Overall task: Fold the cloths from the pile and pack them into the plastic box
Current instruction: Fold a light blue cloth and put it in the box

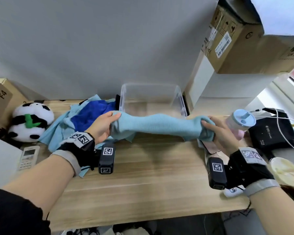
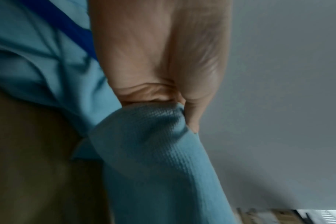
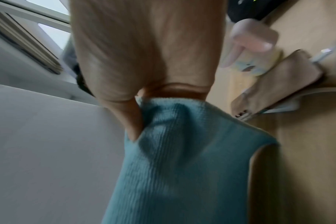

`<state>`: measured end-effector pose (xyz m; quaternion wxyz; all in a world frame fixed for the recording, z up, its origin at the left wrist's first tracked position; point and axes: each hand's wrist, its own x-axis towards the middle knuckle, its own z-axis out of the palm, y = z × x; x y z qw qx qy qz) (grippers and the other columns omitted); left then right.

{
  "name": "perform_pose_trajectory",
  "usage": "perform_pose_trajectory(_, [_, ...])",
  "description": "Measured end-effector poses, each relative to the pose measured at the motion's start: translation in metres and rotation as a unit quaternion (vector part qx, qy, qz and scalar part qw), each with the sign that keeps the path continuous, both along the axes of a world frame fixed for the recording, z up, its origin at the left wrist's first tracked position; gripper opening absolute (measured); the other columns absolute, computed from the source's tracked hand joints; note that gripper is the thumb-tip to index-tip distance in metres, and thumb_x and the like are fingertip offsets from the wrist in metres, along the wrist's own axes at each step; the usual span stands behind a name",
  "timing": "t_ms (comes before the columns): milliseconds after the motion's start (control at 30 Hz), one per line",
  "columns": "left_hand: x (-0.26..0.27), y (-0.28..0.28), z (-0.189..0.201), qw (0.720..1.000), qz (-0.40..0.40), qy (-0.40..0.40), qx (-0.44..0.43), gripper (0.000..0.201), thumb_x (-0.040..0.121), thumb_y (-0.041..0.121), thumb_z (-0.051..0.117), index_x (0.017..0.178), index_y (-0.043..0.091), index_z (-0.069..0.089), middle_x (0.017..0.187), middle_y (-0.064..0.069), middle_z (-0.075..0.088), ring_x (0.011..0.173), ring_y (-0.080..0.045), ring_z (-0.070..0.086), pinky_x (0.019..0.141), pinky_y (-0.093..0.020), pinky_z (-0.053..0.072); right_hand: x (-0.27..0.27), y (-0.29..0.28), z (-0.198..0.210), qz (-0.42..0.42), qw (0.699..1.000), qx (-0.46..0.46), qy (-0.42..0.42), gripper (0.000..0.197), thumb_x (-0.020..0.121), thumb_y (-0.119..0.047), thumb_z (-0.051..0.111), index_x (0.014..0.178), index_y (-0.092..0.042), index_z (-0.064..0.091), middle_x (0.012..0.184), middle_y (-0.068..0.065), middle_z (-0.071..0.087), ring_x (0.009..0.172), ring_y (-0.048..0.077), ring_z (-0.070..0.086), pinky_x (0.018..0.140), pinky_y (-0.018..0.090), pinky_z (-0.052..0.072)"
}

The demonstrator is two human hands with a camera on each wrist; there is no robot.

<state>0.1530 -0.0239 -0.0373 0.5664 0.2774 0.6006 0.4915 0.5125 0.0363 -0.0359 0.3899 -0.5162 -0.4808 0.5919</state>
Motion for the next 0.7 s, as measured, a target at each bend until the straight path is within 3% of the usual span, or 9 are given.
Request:
perform_pose_trajectory(67, [0.001,-0.014,-0.026,0.997,-0.019,0.006,-0.070,0.019,0.097,0.016,0.046,0.107,0.005,0.058,0.101,-0.011,0.066,0.088,-0.019,0.064,0.081,-0.030,0.054,0.003,-0.015,-0.020,0.032,0.997,-0.069,0.001,0.071,0.043,-0.044,0.086,0.102,-0.011,0.064,0.096,0.008,0.069,0.082,0.012,0.069,0.070,0.024,0.056])
perform_pose_trajectory(133, [0.001,-0.030,-0.047,0.988,-0.075,-0.029,-0.128,0.016,0.096,0.013,0.047,0.101,0.004,0.060,0.086,-0.008,0.072,0.071,-0.015,0.070,0.061,-0.024,0.057,0.005,-0.031,-0.037,0.097,0.986,-0.131,-0.015,0.084,0.036,-0.049,0.089,0.103,-0.004,0.063,0.096,0.009,0.070,0.085,0.016,0.068,0.074,0.023,0.054])
perform_pose_trajectory(200, [-0.001,-0.045,-0.065,0.974,-0.116,-0.057,-0.189,0.016,0.094,0.011,0.049,0.098,0.003,0.063,0.079,-0.008,0.074,0.064,-0.016,0.071,0.053,-0.024,0.057,0.006,-0.044,-0.054,0.148,0.969,-0.193,-0.043,0.092,0.036,-0.051,0.090,0.106,0.002,0.062,0.103,0.013,0.069,0.093,0.022,0.065,0.084,0.030,0.050])
perform_pose_trajectory(267, [-0.002,-0.059,-0.081,0.962,-0.134,-0.065,-0.231,0.017,0.093,0.010,0.051,0.099,0.000,0.064,0.080,-0.010,0.074,0.065,-0.018,0.071,0.056,-0.026,0.058,0.008,-0.054,-0.069,0.163,0.956,-0.229,-0.084,0.079,0.052,-0.040,0.088,0.110,0.005,0.059,0.105,0.013,0.067,0.093,0.019,0.065,0.086,0.027,0.049])
perform_pose_trajectory(333, [-0.001,-0.070,-0.096,0.953,-0.153,-0.059,-0.255,0.017,0.093,0.011,0.052,0.099,0.000,0.064,0.080,-0.011,0.074,0.067,-0.018,0.071,0.061,-0.026,0.059,0.010,-0.062,-0.084,0.151,0.947,-0.262,-0.111,0.046,0.075,-0.017,0.077,0.113,0.000,0.057,0.105,0.007,0.064,0.089,0.014,0.063,0.077,0.016,0.050])
perform_pose_trajectory(433, [0.001,-0.079,-0.114,0.954,-0.130,-0.059,-0.265,0.016,0.092,0.011,0.052,0.097,0.002,0.065,0.079,-0.010,0.074,0.067,-0.017,0.071,0.059,-0.025,0.058,0.014,-0.071,-0.102,0.180,0.931,-0.289,-0.135,0.039,0.071,-0.016,0.080,0.101,-0.003,0.059,0.099,0.009,0.066,0.087,0.018,0.063,0.074,0.020,0.052])
perform_pose_trajectory(533, [0.003,-0.074,-0.126,0.969,-0.073,-0.031,-0.233,0.014,0.092,0.017,0.055,0.096,0.010,0.066,0.084,-0.003,0.074,0.066,-0.011,0.071,0.059,-0.023,0.057,0.011,-0.074,-0.113,0.126,0.945,-0.253,-0.165,0.010,0.083,-0.009,0.068,0.089,-0.009,0.060,0.093,0.012,0.066,0.074,0.017,0.064,0.067,0.025,0.052])
perform_pose_trajectory(600, [0.004,-0.067,-0.128,0.978,-0.046,-0.004,-0.206,0.012,0.091,0.019,0.056,0.093,0.013,0.067,0.078,0.001,0.074,0.064,-0.008,0.070,0.057,-0.022,0.056,0.011,-0.072,-0.124,0.042,0.956,-0.213,-0.195,0.010,0.088,-0.005,0.060,0.085,-0.014,0.059,0.091,0.011,0.064,0.075,0.019,0.061,0.062,0.025,0.051])
perform_pose_trajectory(700, [0.001,-0.053,-0.136,0.983,-0.013,0.029,-0.182,0.015,0.087,0.027,0.063,0.089,0.014,0.071,0.088,-0.009,0.073,0.082,-0.018,0.066,0.078,-0.031,0.049,0.010,-0.067,-0.133,-0.037,0.959,-0.179,-0.218,0.002,0.089,-0.006,0.059,0.089,-0.008,0.060,0.089,0.012,0.062,0.075,0.021,0.059,0.061,0.024,0.048])
